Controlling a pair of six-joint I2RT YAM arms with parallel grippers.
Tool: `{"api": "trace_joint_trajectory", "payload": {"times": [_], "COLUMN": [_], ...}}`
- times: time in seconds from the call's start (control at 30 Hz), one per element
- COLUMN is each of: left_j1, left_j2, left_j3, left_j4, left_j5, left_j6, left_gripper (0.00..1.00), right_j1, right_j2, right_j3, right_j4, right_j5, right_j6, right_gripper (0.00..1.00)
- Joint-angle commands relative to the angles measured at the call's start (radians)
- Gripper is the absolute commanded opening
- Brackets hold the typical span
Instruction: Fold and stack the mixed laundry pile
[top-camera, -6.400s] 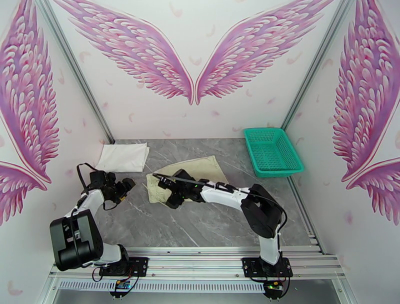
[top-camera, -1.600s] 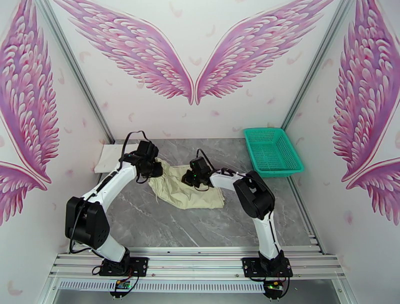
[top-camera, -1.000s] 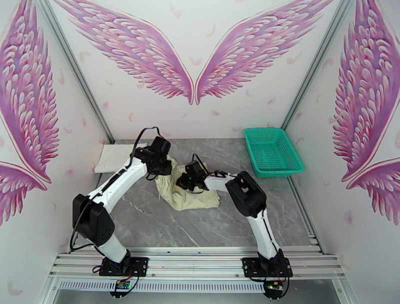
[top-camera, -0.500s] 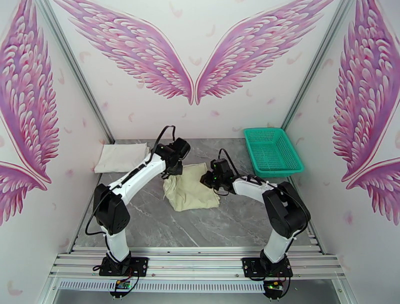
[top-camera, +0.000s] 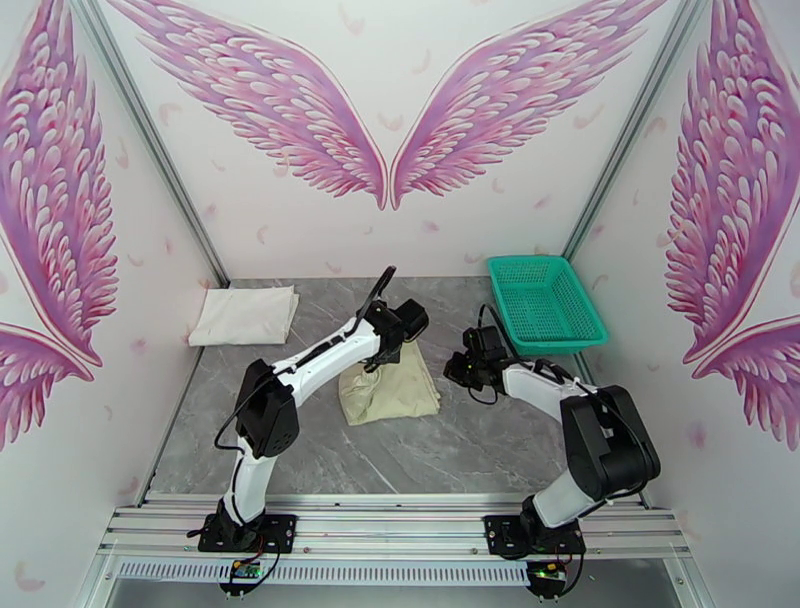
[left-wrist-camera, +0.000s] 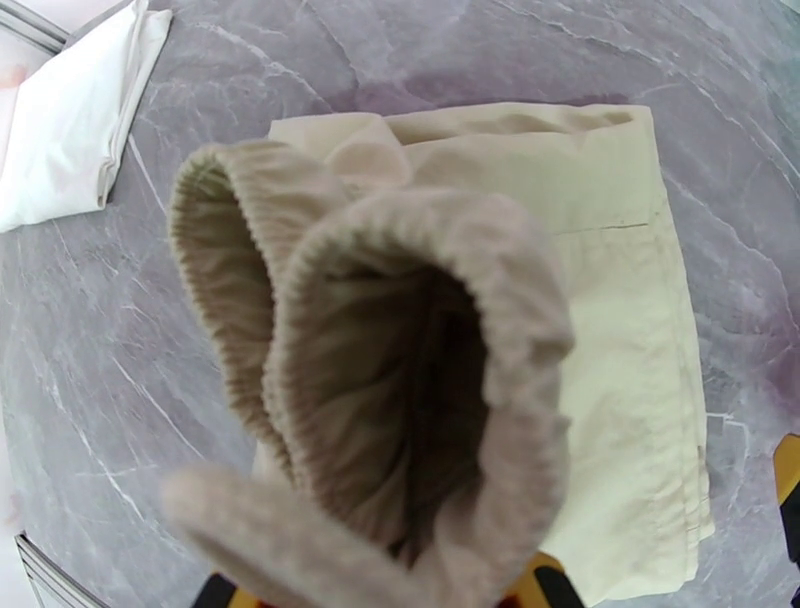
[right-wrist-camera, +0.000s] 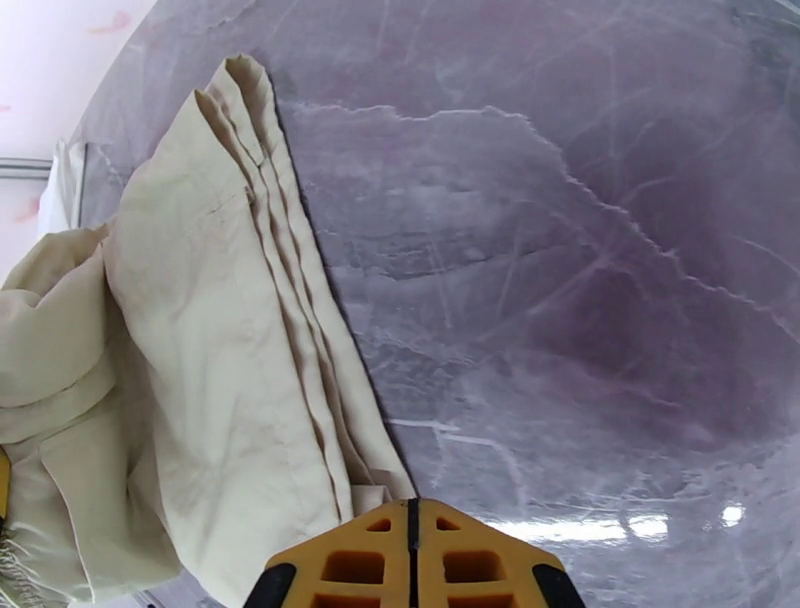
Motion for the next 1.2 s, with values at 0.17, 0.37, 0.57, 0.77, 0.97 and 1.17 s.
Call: {"api": "trace_joint_trajectory", "payload": {"times": [0.17,0.37,0.57,0.77,0.97,1.17], "left_j1": [-0.019,-0.034,-0.062,-0.077,-0.078,-0.078], "left_j2": [0.094,0.147,0.182,0.193,0.196,0.191], "left_j3": [0.136,0.216,0.221,0.222,0.225,0.229], "left_j4": [-0.018,-0.034,-0.036,0.015,0.108,0.136], "left_j5": [-0.015,0.007,0.025,0.062,0.143,0.175], "left_j6": [-0.098,-0.111,-0.125,-0.135,-0.148,-0.168], "left_gripper": [0.00,0.00,0.00,0.37,0.52,0.56], "right_j1": [-0.011,-0.014,-0.016,-0.016,-0.019,-0.030], "right_j2": [-0.050,-0.034,-0.006,0.013,-0.009,-0.053], "right_j3": [-0.043,-0.062,-0.076,-0.083,-0.079,-0.076], "right_j4": [-0.023,0.002,0.030,0.045,0.016,-0.032], "right_j5": [-0.018,-0.034,-0.043,-0.045,-0.014,0.031], "right_j6": [-0.048,-0.047,-0.041,-0.042,-0.054,-0.081], "right_gripper": [0.10,0.10,0.10,0.10,0.11,0.12]}}
